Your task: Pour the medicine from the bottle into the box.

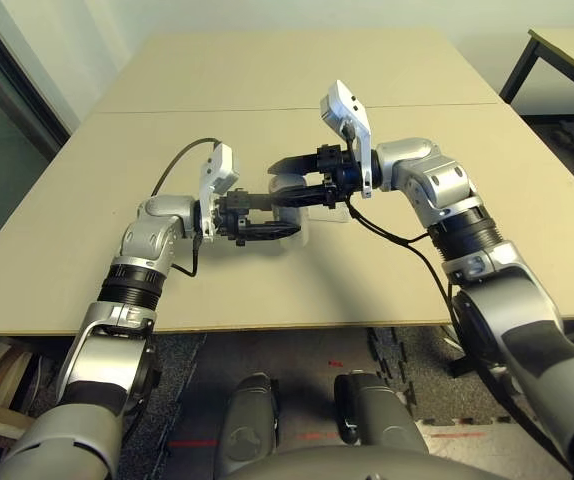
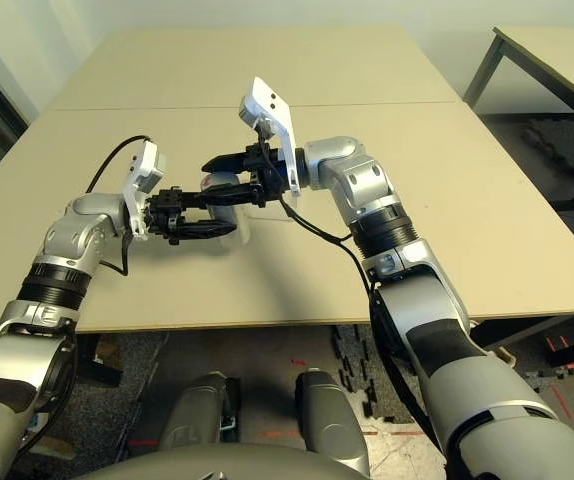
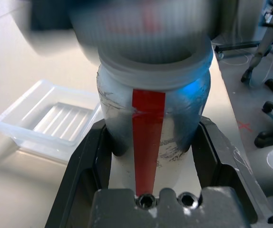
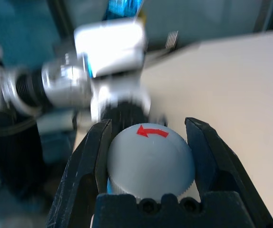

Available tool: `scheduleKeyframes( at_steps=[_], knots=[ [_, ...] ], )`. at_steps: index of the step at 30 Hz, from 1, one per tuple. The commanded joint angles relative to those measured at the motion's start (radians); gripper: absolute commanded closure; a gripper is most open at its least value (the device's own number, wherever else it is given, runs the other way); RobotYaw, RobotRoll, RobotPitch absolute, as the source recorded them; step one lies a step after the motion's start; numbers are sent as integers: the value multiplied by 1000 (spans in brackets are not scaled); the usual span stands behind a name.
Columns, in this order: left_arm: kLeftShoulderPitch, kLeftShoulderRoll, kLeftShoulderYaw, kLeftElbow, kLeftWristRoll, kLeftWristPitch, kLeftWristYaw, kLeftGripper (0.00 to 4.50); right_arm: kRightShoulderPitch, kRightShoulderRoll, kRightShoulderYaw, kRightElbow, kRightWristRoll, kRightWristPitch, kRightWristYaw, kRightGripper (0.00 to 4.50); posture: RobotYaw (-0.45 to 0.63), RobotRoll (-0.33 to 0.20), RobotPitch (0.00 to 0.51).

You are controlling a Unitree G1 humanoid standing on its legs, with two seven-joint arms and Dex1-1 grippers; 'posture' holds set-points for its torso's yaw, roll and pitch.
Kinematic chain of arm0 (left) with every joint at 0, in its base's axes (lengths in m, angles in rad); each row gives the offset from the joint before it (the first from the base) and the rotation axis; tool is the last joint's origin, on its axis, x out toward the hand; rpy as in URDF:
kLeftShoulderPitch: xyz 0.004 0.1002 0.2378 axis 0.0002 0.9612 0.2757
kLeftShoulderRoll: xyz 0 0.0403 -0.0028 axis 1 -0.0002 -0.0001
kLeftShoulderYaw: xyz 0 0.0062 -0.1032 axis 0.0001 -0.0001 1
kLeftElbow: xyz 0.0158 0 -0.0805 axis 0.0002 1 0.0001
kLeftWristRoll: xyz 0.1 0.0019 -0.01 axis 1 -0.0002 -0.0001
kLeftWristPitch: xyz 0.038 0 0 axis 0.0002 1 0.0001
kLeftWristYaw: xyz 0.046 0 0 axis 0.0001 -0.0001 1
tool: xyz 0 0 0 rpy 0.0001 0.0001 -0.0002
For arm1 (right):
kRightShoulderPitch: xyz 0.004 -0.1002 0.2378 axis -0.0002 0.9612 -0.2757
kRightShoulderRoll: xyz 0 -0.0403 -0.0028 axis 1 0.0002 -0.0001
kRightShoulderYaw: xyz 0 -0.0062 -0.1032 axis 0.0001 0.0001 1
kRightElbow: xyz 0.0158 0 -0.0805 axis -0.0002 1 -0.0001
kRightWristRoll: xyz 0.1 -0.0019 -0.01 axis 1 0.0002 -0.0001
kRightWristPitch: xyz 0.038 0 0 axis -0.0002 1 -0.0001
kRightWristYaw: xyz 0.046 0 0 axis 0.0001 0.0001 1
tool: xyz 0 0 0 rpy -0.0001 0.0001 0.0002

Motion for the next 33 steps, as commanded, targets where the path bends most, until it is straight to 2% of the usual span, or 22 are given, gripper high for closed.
scheduleKeyframes(
  at_steps=[1,6,12,15,24,33],
  knots=[
    [-5,4,-9,2,13,-1,-7,1835,-13,-15,-38,2,19,8,-21,1905,-71,0,54],
    [-4,7,-9,6,16,-4,-7,1835,2,-42,-38,12,-27,-81,-63,1905,-72,0,54],
    [-2,17,-2,11,18,-5,-4,1835,6,-87,-76,129,-72,-205,-150,1905,-65,0,56],
    [-2,23,1,14,17,-6,-4,1835,21,-135,-95,247,-131,-305,-235,1905,-65,0,59],
    [-5,28,-3,13,17,-3,-9,1835,97,-194,-106,579,-270,-493,-492,1905,-72,0,64],
    [-16,24,-8,23,21,-1,-18,1835,140,-182,-168,691,-258,-501,-587,1905,-80,0,60]
  ],
)
